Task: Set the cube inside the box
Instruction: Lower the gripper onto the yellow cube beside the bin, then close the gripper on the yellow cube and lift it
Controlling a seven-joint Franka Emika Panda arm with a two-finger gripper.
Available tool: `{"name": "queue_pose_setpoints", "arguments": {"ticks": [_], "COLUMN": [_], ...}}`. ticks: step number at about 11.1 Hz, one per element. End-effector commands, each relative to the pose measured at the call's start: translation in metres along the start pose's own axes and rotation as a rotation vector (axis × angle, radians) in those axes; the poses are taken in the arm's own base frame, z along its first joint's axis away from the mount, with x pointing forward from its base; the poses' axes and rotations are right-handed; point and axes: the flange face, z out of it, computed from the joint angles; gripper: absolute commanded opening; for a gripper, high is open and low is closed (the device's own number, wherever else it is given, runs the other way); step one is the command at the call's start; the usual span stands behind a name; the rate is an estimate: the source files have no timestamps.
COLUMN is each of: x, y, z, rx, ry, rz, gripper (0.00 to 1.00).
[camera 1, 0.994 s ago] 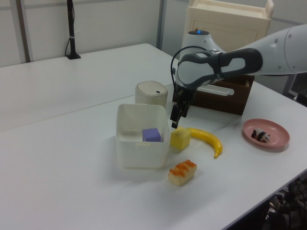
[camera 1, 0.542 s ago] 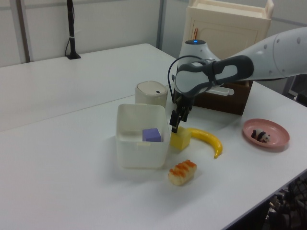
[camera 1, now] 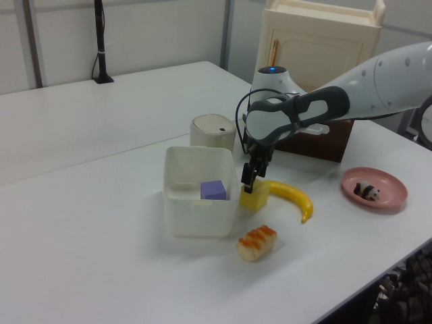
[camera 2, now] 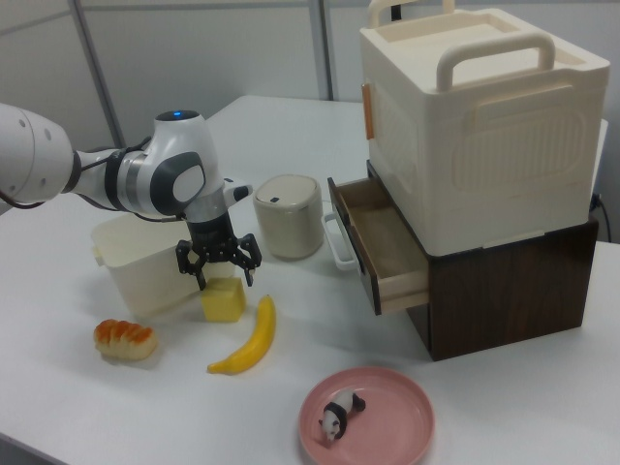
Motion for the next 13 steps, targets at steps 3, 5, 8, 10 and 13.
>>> {"name": "queue_pose_setpoints", "arguments": {"ticks": [3, 5, 8, 10, 13], "x": [0.002, 0.001, -0.005, -0.019, -0.024], "y": [0.000, 0.001, 0.015, 0.028, 0.024], "z": [0.007, 0.007, -0.040, -0.091, -0.119], "rx": [-0.048, -0.048, -0.080, -0.106, -0.124], "ry": [-0.020, -0.021, 0.051, 0.124, 0.164], "rz": [-0.024, -0.023, 0.028, 0.069, 0.069], "gripper": [0.29, 0.21, 0.22, 0.22, 0.24]}}
